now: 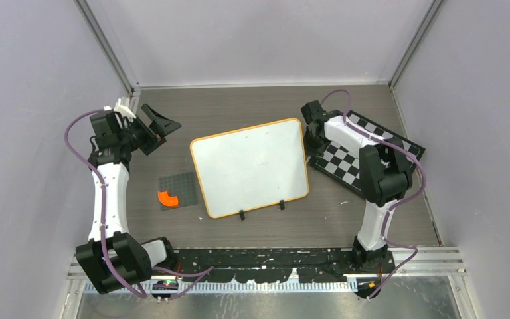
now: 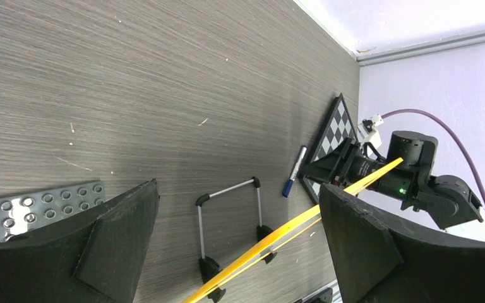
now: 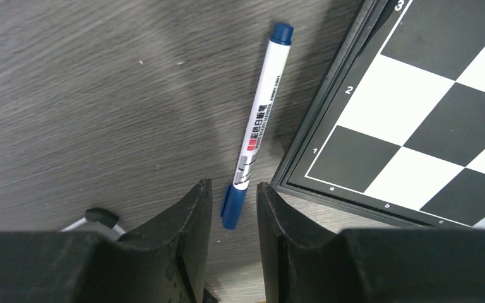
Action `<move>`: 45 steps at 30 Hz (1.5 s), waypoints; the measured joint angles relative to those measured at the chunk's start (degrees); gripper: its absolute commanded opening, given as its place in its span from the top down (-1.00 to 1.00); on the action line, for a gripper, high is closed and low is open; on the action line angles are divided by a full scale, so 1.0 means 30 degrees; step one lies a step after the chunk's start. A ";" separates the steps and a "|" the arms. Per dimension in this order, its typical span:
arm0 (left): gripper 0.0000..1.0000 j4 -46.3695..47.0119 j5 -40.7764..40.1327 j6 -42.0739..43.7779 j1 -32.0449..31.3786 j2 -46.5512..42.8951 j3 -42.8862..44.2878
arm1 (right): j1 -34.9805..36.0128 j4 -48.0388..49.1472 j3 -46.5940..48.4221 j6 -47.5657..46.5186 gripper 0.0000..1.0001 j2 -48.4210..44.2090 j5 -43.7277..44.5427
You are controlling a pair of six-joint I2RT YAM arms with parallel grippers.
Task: Write a sentence on the whiteboard
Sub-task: Pick up the whiteboard marker from the center of the board.
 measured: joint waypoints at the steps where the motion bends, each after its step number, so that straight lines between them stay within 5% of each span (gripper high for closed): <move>1: -1.00 0.0022 0.0000 -0.0007 0.0000 0.0000 0.0000 | 0.0036 0.0080 -0.0124 0.0044 0.26 0.0080 0.0015; 13: -0.99 0.0124 0.0007 0.0000 0.0000 0.0007 0.0000 | 0.0663 0.0474 -0.0364 0.0211 0.34 0.1552 0.0211; 25: -0.99 0.0095 0.0000 0.0087 0.0000 0.0189 0.0007 | 0.0714 0.0189 0.0386 0.0051 0.99 0.2025 -0.0022; 39: -0.99 -0.0474 -0.0401 0.0903 0.0000 0.0189 0.0503 | -0.0248 -0.0364 0.1246 -0.0525 0.99 0.0321 0.0459; 45: -0.99 -0.2397 -0.2106 0.3111 0.0000 0.0554 0.2907 | -0.1814 -0.0197 0.1916 -0.1421 1.00 -0.1231 0.0525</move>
